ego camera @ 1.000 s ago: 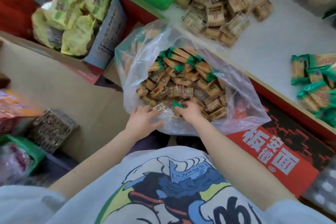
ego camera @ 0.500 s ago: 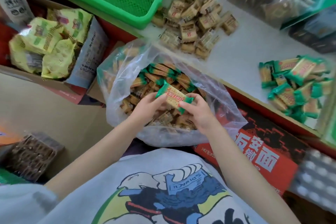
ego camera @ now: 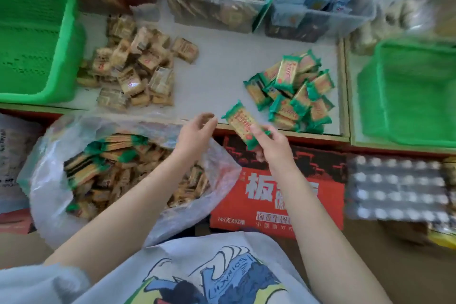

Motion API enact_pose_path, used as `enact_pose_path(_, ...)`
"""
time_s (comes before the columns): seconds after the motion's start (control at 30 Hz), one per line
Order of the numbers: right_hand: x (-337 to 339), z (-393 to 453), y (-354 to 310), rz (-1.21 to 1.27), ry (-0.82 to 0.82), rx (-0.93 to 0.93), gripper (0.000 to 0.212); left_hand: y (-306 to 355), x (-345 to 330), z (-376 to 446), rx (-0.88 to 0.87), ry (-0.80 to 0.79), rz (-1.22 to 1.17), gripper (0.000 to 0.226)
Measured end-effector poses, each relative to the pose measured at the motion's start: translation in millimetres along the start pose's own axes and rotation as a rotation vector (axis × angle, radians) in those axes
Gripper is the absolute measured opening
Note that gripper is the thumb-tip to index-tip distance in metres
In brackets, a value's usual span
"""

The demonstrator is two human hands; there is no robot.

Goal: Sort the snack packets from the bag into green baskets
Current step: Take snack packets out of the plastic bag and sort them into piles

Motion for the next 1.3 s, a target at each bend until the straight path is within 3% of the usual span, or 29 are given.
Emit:
enact_pose_path(0.07,47,16,-1,-0.106,0.117,0.004,0.024,8,-34,14,-0.093,-0.029,0.335,0.038)
enact_pose_path(0.23,100,72,2,-0.182,0.213,-0.045,0.042,-21,-92,27,0.002,-0.18,0.718,0.057)
enact_pose_path(0.43,89,95,17,0.357,0.284,-0.086,0.027,-27,-95,27,-0.008,-0.247,0.901,0.062)
enact_pose_path(0.57,74,61,21,0.364,0.25,-0.087,0.015,-17,-94,25,-0.066,-0.251,0.867,0.06)
enact_pose_path(0.7,26,6,6,0.186,0.066,-0.009,0.007,-11,-47,-21,-0.326,0.079,0.637,0.041)
enact_pose_path(0.73,3,-5,2,0.144,-0.018,0.018,0.007,-26,-28,-39,-0.338,0.188,0.592,0.037)
enact_pose_path(0.8,-51,-18,2,0.041,-0.213,0.041,0.008,-74,8,-71,-0.204,0.28,0.571,0.031)
enact_pose_path(0.9,-139,-23,32,-0.19,-0.507,-0.039,0.007,-175,49,-108,0.164,0.172,0.642,0.038)
enact_pose_path(0.97,-182,-20,65,-0.381,-0.614,-0.106,0.009,-228,62,-135,0.276,0.043,0.698,0.059)
enact_pose_path(1.07,-225,-15,110,-0.625,-0.655,-0.131,0.014,-274,66,-165,0.288,-0.073,0.716,0.08)
enact_pose_path(1.3,-280,-11,181,-0.872,-0.682,-0.224,0.037,-294,77,-174,0.209,0.017,0.707,0.063)
Point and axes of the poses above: each hand's wrist, its own z-axis towards the middle knuckle, its own x-axis out of the back of the hand, y = z × x, the point moved 7 cm from there along z, towards the middle knuckle, and after that the axes turned 9 degrees about -y, right-handed, at the moved point
